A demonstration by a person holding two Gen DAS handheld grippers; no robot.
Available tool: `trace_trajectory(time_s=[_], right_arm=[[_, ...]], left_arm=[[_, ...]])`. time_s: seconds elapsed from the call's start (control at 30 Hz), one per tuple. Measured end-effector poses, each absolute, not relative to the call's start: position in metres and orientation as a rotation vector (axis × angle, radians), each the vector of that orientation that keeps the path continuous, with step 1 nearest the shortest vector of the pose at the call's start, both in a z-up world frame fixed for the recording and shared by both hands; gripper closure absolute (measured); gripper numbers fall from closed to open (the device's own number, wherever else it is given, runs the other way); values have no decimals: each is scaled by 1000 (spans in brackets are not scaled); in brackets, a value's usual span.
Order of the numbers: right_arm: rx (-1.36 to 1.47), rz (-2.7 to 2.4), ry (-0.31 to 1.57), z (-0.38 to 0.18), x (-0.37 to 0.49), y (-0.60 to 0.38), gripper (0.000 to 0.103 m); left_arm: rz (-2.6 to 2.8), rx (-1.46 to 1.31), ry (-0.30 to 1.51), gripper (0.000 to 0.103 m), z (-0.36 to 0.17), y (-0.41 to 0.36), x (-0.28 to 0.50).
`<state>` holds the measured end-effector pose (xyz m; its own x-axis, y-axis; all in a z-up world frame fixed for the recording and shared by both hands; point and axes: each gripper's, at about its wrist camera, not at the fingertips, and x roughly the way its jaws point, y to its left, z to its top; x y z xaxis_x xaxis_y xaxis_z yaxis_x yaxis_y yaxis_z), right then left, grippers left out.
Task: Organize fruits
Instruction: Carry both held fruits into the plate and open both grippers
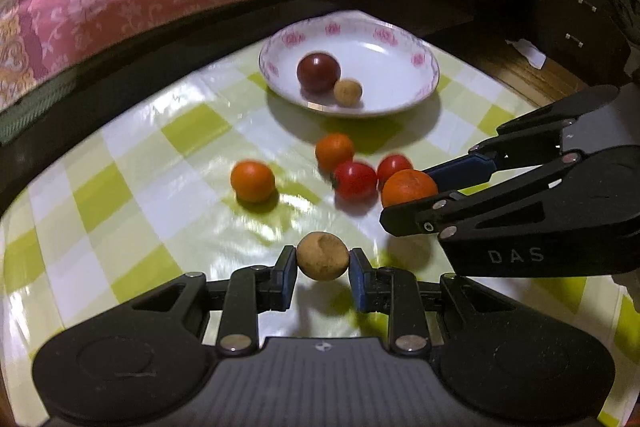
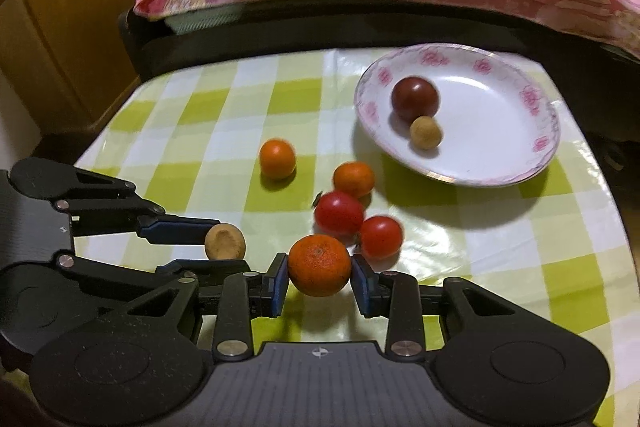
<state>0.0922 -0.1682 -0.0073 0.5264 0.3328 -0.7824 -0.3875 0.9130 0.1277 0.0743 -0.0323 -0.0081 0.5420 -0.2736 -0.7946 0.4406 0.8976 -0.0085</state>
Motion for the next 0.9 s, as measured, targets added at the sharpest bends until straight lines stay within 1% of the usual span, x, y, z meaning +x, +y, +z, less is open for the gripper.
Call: trace_trajectory(time_s=[0.4, 0.6, 0.9], right_arm=[[16, 305, 831, 17, 131, -203, 74], [42, 241, 829, 12, 153, -220, 74], [28, 221, 856, -2, 167, -225, 74]], left_arm=[[-416, 216, 818, 67, 14, -66, 129], [-414, 245, 803, 67, 8, -85, 154], [-403, 253, 812, 67, -4, -90, 172]])
